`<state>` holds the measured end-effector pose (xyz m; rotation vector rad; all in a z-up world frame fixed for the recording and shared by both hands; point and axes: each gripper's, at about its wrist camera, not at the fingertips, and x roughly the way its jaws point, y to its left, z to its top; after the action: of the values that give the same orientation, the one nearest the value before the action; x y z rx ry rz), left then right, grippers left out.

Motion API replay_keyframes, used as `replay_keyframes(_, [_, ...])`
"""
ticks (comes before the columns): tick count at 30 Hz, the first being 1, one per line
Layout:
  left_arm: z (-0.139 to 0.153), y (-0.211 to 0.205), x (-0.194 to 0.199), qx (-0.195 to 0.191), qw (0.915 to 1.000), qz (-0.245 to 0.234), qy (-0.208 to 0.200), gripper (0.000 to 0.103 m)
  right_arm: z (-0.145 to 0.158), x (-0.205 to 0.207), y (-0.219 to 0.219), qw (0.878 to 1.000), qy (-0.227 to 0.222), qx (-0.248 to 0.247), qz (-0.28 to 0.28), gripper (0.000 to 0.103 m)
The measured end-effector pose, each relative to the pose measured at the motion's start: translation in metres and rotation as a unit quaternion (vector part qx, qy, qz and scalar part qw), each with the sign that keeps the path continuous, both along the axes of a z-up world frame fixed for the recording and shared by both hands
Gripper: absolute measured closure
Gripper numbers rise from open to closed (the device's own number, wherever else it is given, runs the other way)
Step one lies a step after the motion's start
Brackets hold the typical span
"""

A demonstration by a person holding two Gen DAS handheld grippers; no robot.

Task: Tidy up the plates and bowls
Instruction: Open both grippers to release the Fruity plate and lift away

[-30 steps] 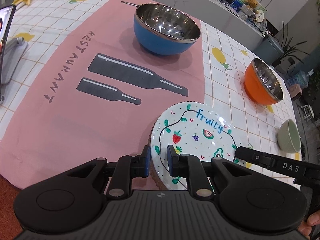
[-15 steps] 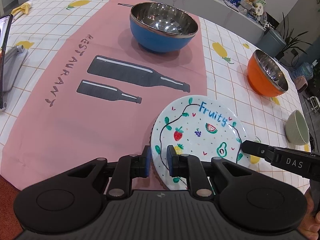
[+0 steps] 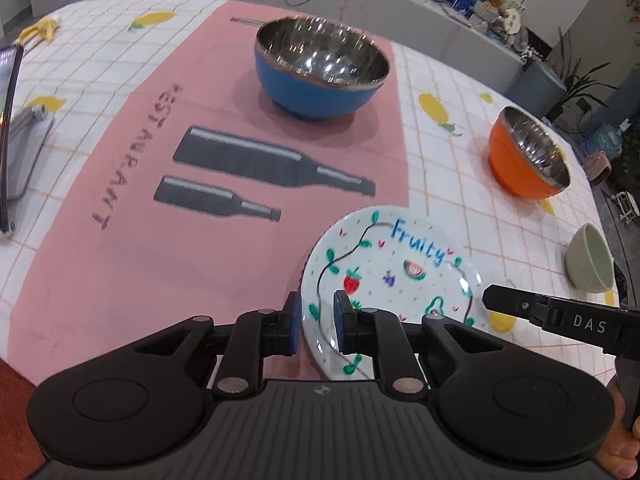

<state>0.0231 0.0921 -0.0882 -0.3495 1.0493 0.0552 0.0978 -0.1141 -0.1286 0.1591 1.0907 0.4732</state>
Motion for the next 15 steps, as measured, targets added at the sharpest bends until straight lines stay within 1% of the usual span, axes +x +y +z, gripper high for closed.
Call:
replay_keyframes(2, [0.006,0.0,0.003,0.003,1.0,-0.006,-0.006,0.085,0.003,0.002,-0.002,1.0,0.0,0.003,-0.003,0.077])
replay_keyframes(5, [0.016,0.002,0.01,0.006,0.9997,-0.015,-0.015,0.082,0.01,0.007,-0.002,1.0,-0.003,0.006,-0.003,0.075])
replay_keyframes(9, [0.029,0.009,0.022,0.007,0.9994,-0.02,-0.029,0.082,0.024,0.017,0.002,1.0,-0.013,0.009,0.001,0.07])
replay_keyframes(15, [0.051,0.026,0.046,0.01,0.9982,-0.013,-0.058,0.081,0.048,0.04,0.021,0.999,-0.029,0.009,0.011,0.063])
